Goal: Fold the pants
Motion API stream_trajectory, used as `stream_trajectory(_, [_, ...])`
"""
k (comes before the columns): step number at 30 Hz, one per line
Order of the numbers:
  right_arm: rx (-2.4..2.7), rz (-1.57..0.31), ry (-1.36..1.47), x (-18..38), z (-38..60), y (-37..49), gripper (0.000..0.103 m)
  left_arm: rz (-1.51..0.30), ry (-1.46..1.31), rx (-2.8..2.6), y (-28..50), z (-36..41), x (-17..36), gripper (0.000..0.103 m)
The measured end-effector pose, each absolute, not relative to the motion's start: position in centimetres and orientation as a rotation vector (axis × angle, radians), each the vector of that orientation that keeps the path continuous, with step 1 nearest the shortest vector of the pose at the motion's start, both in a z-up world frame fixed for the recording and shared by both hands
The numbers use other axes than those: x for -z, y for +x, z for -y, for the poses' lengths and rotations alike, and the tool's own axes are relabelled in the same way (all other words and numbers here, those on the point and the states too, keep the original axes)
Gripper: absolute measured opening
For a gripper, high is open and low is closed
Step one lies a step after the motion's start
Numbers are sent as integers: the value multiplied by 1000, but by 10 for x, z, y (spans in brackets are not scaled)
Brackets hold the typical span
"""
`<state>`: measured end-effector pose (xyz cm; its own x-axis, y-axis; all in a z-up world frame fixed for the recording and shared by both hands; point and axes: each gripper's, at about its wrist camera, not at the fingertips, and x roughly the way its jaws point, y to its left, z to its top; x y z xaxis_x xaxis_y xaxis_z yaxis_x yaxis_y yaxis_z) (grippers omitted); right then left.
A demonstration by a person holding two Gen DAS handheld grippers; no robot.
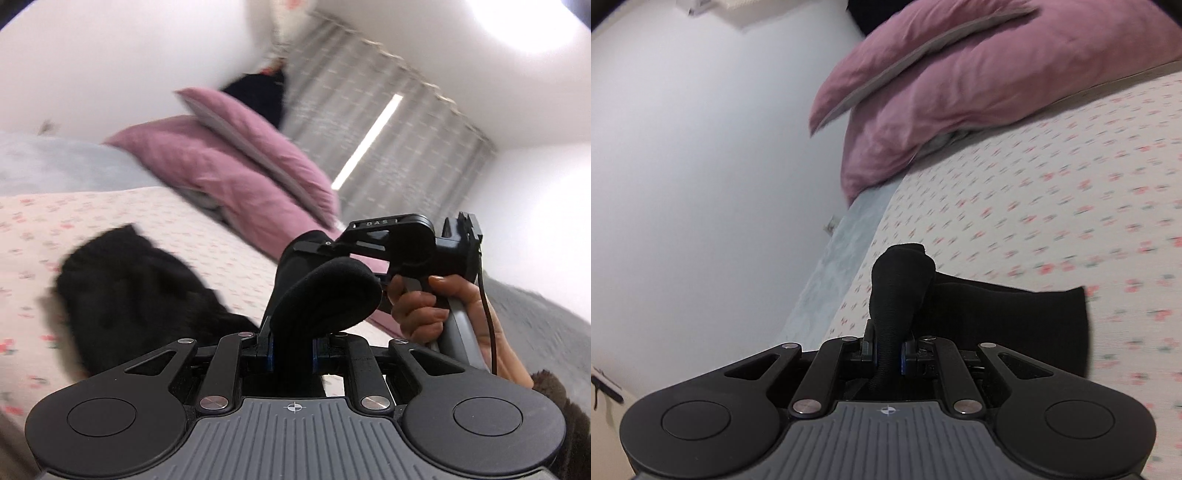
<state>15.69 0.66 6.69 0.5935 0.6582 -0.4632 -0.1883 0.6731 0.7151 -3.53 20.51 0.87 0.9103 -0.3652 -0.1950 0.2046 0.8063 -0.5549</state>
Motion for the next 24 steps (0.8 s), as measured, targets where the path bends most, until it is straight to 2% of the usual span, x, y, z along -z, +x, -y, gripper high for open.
stream_trajectory(6, [-586, -871, 623, -53, -71, 191, 13, -329, -635, 178, -33, -245, -1, 15])
stream_trajectory(13, [-590, -943, 581, -28, -117, 211, 20, -395, -660, 72, -27, -270, 9, 17])
stream_trajectory(16, [-586, -943, 570, -26, -124, 213, 30, -413, -649, 50, -27, -274, 11, 25])
stream_trajectory(17, [-589, -940, 579, -27, -123, 213, 36, -418, -641, 43, -26, -275, 10, 35])
stream_trajectory(18, [-598, -936, 594, -28, -123, 213, 38, -421, -624, 38, -25, -274, 8, 54])
stream_trajectory(19, [-610, -932, 610, -30, -121, 212, 42, -414, -602, 40, -25, -274, 6, 61])
stream_trajectory(24, [-653, -873, 639, -47, -102, 194, 45, -342, -480, 23, -32, -280, -10, 75])
